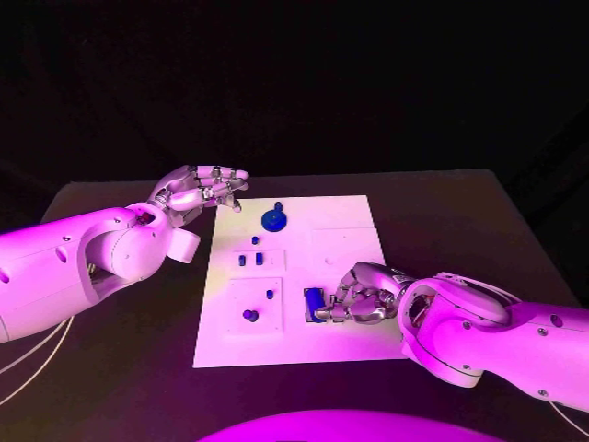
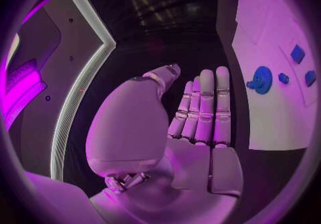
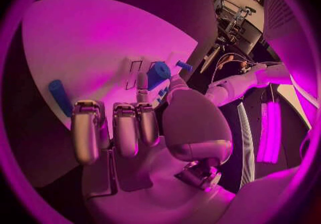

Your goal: Assemble the parts on the task board

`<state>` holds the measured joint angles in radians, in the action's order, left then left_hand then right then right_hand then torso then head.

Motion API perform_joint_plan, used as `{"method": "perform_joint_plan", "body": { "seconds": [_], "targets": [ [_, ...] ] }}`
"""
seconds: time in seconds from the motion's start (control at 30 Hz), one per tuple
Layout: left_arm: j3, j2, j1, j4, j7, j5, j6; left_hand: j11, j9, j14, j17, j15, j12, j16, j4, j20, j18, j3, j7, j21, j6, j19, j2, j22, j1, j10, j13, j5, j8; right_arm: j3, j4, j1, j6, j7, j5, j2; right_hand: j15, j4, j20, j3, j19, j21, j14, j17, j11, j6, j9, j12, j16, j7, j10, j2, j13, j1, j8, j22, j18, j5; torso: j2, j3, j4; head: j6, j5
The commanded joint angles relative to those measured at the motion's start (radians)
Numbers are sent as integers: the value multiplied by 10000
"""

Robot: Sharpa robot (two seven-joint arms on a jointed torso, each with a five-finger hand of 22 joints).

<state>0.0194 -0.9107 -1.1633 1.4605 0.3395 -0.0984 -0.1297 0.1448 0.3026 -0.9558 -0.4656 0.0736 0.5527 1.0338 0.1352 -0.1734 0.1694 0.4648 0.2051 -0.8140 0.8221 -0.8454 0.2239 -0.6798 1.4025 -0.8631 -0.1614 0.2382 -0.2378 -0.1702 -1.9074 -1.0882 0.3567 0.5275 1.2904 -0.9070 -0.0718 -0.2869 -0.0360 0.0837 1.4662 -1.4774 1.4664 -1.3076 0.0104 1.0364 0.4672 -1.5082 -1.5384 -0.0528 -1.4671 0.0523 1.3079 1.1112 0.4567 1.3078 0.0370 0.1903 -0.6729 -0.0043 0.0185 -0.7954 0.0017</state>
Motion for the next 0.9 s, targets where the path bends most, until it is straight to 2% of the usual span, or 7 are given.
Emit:
{"method": "perform_joint_plan", "body": {
  "seconds": [0.03,0.13,0.4,0.47,0.5,0.57,0.9],
  "targets": [
    [-7,6,-3,15,54,-21,128,-9,4,31,-11,26,28,-56,39,-18,134,-28,10,35,-50,-24,-69,8,-49,54,8,-35,47,-1,-111,7,-290,-621,-208,-68,-108,19,107,-135,859,-57,880,-1789,96,-100,-14,-69,-36,-7,-780,-43,2236,629,18,2417,-209,44,2,2,2,-13,9],
    [-7,5,-3,13,47,-21,128,-9,4,31,-11,26,28,-56,39,-18,134,-28,10,35,-50,-24,-69,8,-49,54,8,-35,47,-2,-149,8,-327,-690,-330,-120,-104,-24,108,-249,857,-54,881,-1796,95,-98,-38,-92,-37,-9,-792,-132,2256,931,2,2416,-208,-188,-2,1,-1,-9,5],
    [-6,14,-2,10,37,-21,133,-8,8,36,-10,27,33,-62,49,-19,135,-27,11,52,-44,-28,-88,20,-38,60,8,-32,40,-3,-29,10,-511,-576,-461,-151,-98,-54,103,-324,853,-37,881,-1799,89,-94,-62,-98,-38,-18,-795,-340,2263,934,-13,2411,-205,-185,-2,-5,-11,15,0],
    [-6,14,-2,8,33,-21,129,-8,8,36,-10,27,33,-62,49,-19,135,-27,11,52,-44,-28,-88,20,-38,60,8,-32,40,-3,43,10,-613,-472,-484,-105,-96,-53,101,-392,848,-14,879,-1786,86,-99,-79,-85,-32,-19,-789,-516,2256,942,-29,2406,-201,-110,-5,-4,-14,20,6],
    [-6,14,-2,7,32,-21,129,-8,8,36,-10,27,33,-62,49,-19,135,-27,11,52,-44,-28,-88,20,-38,60,8,-32,40,-3,68,11,-644,-447,-493,-82,-98,-42,101,-536,840,17,877,-1777,89,-117,-104,-81,-29,-17,-787,-772,2255,1015,-57,2398,-195,170,-3,-4,-12,20,9],
    [-6,14,-2,9,29,-21,130,-8,8,36,-10,27,33,-62,49,-19,135,-27,11,52,-44,-28,-88,20,-38,60,8,-32,40,-4,122,15,-697,-399,-508,-19,-97,-41,98,-682,839,16,876,-1775,89,-115,-133,-93,-27,-16,-793,-1017,2266,1041,-81,2398,-195,394,-1,-8,-11,19,12],
    [-6,19,-2,10,-1,-21,148,-8,8,36,-10,27,33,-62,49,-19,135,-27,11,52,-44,-28,-88,20,-38,60,8,-32,40,-7,384,77,-675,-222,-404,368,-109,-20,105,-952,829,59,872,-1755,106,-118,-171,-82,-18,1,-790,-1137,2263,1305,-113,2387,-187,374,-1,-6,-8,20,12]
  ]
}}
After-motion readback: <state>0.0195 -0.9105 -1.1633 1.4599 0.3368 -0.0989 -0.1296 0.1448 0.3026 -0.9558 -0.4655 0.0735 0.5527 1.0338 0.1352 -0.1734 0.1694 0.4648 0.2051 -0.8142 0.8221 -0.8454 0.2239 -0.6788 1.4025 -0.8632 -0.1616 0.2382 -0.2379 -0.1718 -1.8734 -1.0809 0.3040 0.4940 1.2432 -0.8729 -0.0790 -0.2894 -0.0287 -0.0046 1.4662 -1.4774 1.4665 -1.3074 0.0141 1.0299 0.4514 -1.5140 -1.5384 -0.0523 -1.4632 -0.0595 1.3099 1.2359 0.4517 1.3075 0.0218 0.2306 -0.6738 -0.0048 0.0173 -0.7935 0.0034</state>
